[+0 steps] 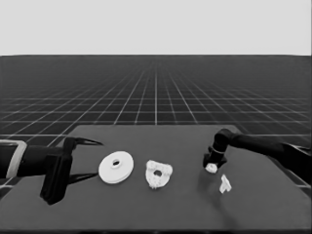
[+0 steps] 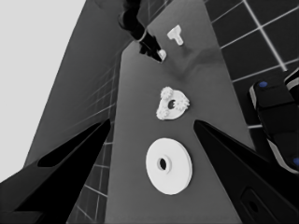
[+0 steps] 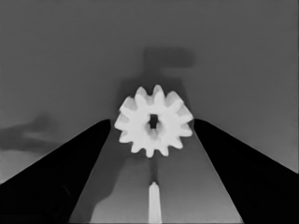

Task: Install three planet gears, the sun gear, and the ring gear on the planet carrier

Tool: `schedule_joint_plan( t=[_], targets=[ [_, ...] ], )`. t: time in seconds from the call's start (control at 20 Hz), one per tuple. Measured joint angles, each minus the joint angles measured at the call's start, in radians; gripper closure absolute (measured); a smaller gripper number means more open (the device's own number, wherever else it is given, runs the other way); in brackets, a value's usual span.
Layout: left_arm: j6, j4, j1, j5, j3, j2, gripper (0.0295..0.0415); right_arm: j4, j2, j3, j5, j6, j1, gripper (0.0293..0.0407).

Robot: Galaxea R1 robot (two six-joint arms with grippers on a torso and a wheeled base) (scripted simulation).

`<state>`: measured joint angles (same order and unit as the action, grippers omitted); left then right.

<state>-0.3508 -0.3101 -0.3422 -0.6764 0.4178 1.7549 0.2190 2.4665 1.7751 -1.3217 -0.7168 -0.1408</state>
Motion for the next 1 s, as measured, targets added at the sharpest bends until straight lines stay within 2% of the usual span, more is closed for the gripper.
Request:
schedule_joint_plan(
  t=[0.1, 0.5, 0.55, 0.65, 0.75, 1.0],
  targets=[
    [0.0, 0.0, 0.0, 0.0, 0.0, 0.0, 0.0326, 0.0, 0.0, 0.001, 0.0, 0.0, 0.0, 0.0386],
    [0.0, 0.0, 0.0, 0.0, 0.0, 0.0, 0.0326, 0.001, 0.0, 0.001, 0.001, 0.0, 0.0, 0.0388],
    [0.0, 0.0, 0.0, 0.0, 0.0, 0.0, 0.0326, -0.036, -0.038, -0.083, -0.062, -0.033, 0.059, 0.0388],
    [0.0, 0.0, 0.0, 0.0, 0.0, 0.0, 0.0326, -0.084, -0.062, -0.13, -0.118, -0.049, 0.144, 0.0388],
    [0.0, 0.0, 0.0, 0.0, 0.0, 0.0, 0.0326, -0.103, -0.065, -0.137, -0.137, -0.051, 0.171, 0.0388],
    [0.0, 0.0, 0.0, 0.0, 0.0, 0.0, 0.0326, -0.112, -0.066, -0.138, -0.146, -0.051, 0.183, 0.0388]
  ],
)
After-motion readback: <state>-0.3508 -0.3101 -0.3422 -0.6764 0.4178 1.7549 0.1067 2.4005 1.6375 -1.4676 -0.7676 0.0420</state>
